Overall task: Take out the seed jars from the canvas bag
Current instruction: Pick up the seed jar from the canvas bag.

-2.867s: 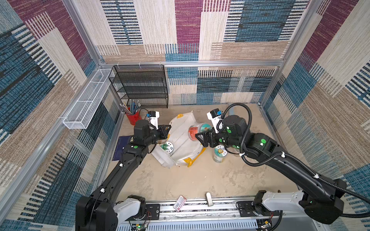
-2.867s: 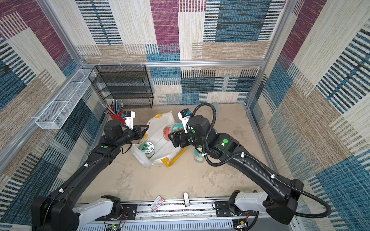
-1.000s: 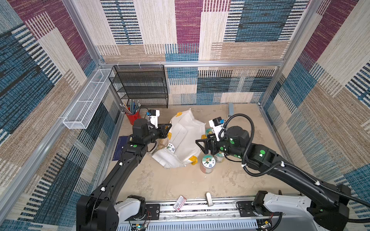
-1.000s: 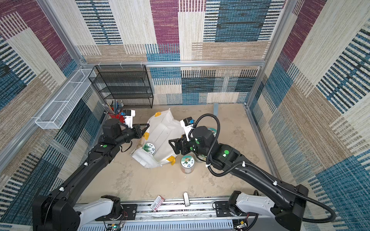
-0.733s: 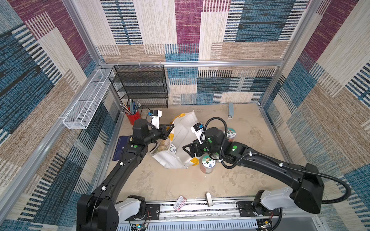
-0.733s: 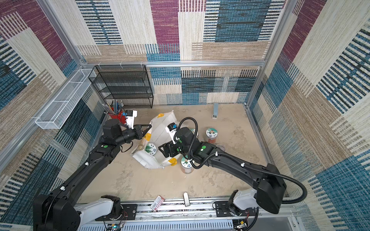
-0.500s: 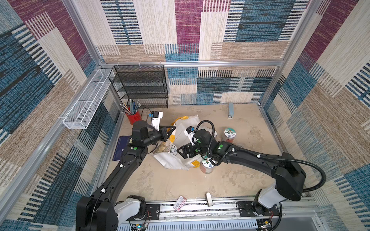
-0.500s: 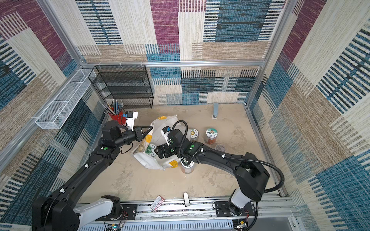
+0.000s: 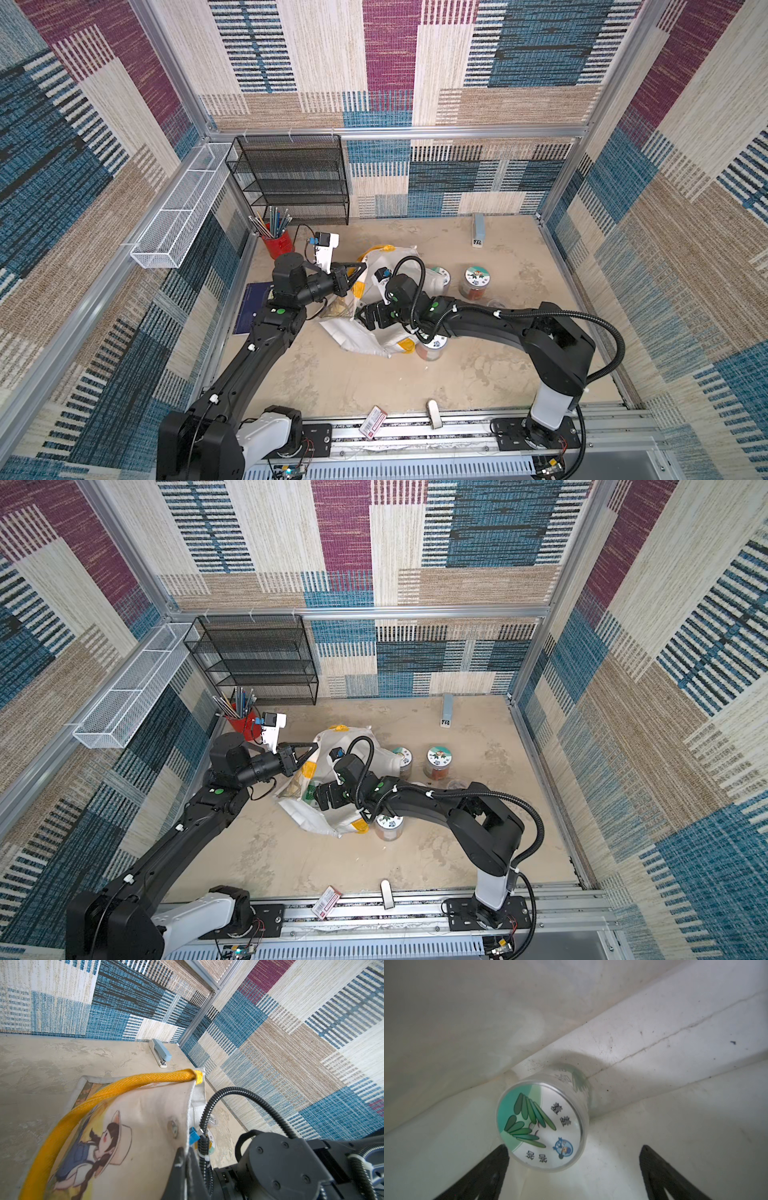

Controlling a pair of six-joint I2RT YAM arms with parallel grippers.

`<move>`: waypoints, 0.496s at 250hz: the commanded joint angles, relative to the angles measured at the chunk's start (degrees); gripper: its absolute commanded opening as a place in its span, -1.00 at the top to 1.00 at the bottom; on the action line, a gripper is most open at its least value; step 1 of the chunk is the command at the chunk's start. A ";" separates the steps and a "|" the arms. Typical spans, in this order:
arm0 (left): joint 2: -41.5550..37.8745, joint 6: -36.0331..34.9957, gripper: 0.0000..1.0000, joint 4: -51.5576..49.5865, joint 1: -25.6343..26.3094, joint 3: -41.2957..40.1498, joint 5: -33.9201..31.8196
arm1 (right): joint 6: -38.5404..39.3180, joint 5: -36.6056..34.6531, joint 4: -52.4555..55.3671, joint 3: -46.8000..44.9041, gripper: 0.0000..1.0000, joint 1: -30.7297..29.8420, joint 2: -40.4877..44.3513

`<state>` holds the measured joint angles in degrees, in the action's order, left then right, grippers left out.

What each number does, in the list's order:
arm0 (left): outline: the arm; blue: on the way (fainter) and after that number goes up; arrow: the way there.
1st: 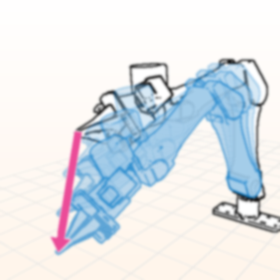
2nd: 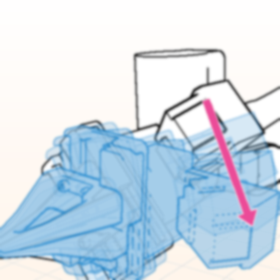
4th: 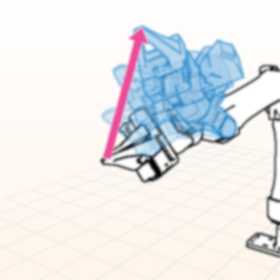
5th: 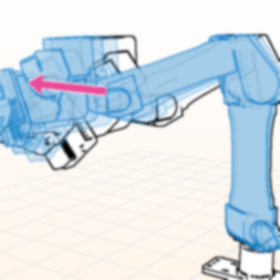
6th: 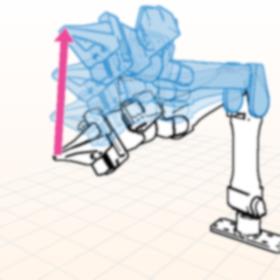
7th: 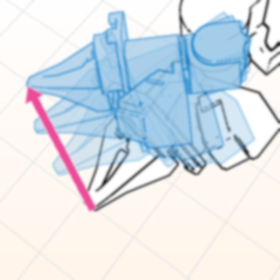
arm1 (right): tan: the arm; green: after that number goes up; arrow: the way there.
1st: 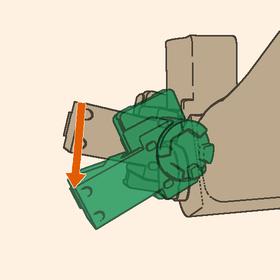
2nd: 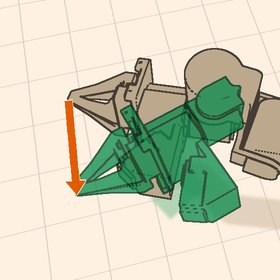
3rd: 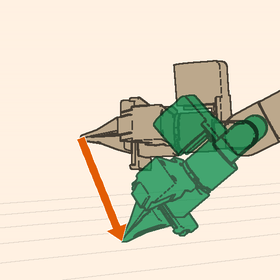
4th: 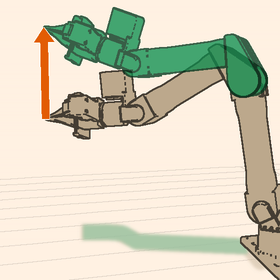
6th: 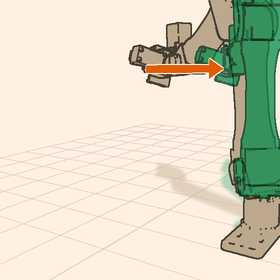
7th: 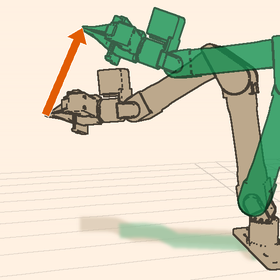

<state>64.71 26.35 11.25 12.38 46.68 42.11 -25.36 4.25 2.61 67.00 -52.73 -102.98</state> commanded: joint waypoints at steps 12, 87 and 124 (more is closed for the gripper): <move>-1.25 -3.53 1.00 2.42 -0.08 0.00 3.42 | -1.01 0.17 -5.19 -0.03 -0.99 -1.39 -0.88; -0.90 -2.80 1.00 4.44 -0.08 -0.53 4.52 | -3.82 -0.79 -7.23 -0.06 -0.99 -3.01 -3.59; -1.23 -2.31 1.00 4.36 0.01 -0.49 3.90 | -3.87 -1.41 -6.72 2.00 -0.99 -3.20 -4.75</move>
<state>63.83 24.23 11.33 12.38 46.33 45.34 -28.42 4.14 -1.83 67.46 -55.64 -107.00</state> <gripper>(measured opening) 0.056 0.993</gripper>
